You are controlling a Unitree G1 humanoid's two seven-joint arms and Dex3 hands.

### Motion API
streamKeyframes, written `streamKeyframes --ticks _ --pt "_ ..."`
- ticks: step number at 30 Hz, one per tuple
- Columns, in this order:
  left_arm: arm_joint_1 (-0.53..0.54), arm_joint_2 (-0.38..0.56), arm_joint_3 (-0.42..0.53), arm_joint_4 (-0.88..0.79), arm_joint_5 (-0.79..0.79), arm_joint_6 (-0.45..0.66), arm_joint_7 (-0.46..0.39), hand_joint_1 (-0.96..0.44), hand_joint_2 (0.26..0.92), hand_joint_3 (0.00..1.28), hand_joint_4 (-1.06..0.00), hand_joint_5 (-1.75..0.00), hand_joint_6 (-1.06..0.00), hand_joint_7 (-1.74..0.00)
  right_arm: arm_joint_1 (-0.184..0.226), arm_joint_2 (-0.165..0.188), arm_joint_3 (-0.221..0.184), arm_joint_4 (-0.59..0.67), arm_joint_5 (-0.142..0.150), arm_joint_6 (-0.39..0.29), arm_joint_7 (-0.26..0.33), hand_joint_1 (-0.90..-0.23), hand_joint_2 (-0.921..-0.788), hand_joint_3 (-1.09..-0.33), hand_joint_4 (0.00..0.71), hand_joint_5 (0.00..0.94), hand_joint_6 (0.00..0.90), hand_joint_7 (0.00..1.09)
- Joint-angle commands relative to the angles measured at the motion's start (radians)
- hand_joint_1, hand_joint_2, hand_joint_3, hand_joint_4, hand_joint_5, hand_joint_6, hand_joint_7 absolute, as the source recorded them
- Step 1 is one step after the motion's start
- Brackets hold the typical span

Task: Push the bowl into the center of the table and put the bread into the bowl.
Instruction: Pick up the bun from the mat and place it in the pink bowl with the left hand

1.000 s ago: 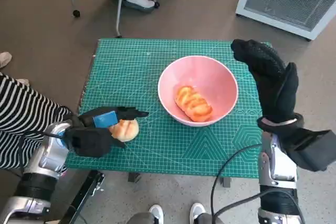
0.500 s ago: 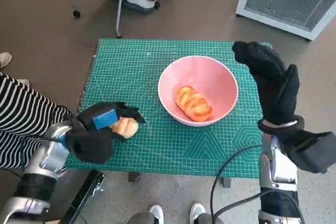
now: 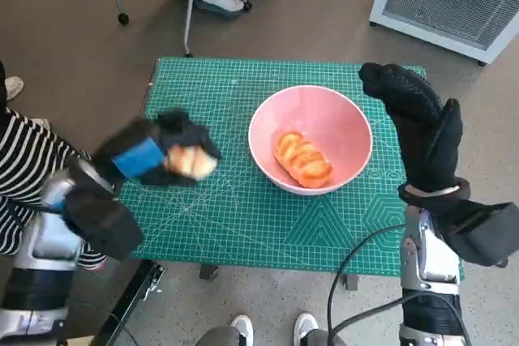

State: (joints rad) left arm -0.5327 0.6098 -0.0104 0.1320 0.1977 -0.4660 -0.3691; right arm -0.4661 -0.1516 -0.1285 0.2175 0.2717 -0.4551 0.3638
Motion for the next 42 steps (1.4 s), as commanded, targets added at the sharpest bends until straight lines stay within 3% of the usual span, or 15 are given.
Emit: streamKeyframes --ticks 1,12,23,33,38,42 --pt "-0.091 -0.082 -0.017 -0.059 -0.003 0.048 0.043 0.00 0.910 0.06 -0.73 -1.17 -0.65 -1.11 0.007 -0.005 -0.005 0.022 0.005 0.006 0.009 -0.780 -0.921 -0.736 0.199 0.001 0.034 0.58" --pt "-0.280 -0.213 -0.145 0.048 0.096 0.057 0.064 0.00 0.895 0.04 -0.80 -1.04 -0.69 -1.11 0.007 -0.005 -0.009 0.026 0.011 0.002 0.016 -0.784 -0.921 -0.735 0.198 0.001 0.034 0.58" --pt "-0.457 -0.328 -0.282 0.432 0.234 -0.055 0.147 0.00 0.917 0.04 -0.75 -1.16 -0.64 -1.10 0.016 -0.012 -0.018 0.017 0.014 0.006 0.019 -0.777 -0.921 -0.735 0.198 0.001 0.034 0.58" --pt "-0.556 -0.415 -0.358 0.701 0.290 -0.094 0.169 0.00 0.920 0.05 -0.75 -1.08 -0.61 -1.20 0.027 -0.020 -0.025 -0.003 0.001 0.005 0.014 -0.775 -0.921 -0.734 0.200 0.001 0.036 0.58" --pt "-0.593 -0.451 -0.388 0.817 0.302 -0.068 0.147 0.00 0.920 0.09 -0.71 -1.15 -0.56 -1.22 0.030 -0.021 -0.026 -0.012 -0.009 0.006 0.005 -0.772 -0.921 -0.733 0.200 0.001 0.036 0.58" --pt "-0.605 -0.466 -0.404 0.855 0.305 -0.024 0.115 0.00 0.921 0.22 -0.57 -1.30 -0.40 -1.38 0.033 -0.021 -0.026 -0.018 -0.016 0.006 0.000 -0.771 -0.921 -0.733 0.199 0.001 0.036 0.58"
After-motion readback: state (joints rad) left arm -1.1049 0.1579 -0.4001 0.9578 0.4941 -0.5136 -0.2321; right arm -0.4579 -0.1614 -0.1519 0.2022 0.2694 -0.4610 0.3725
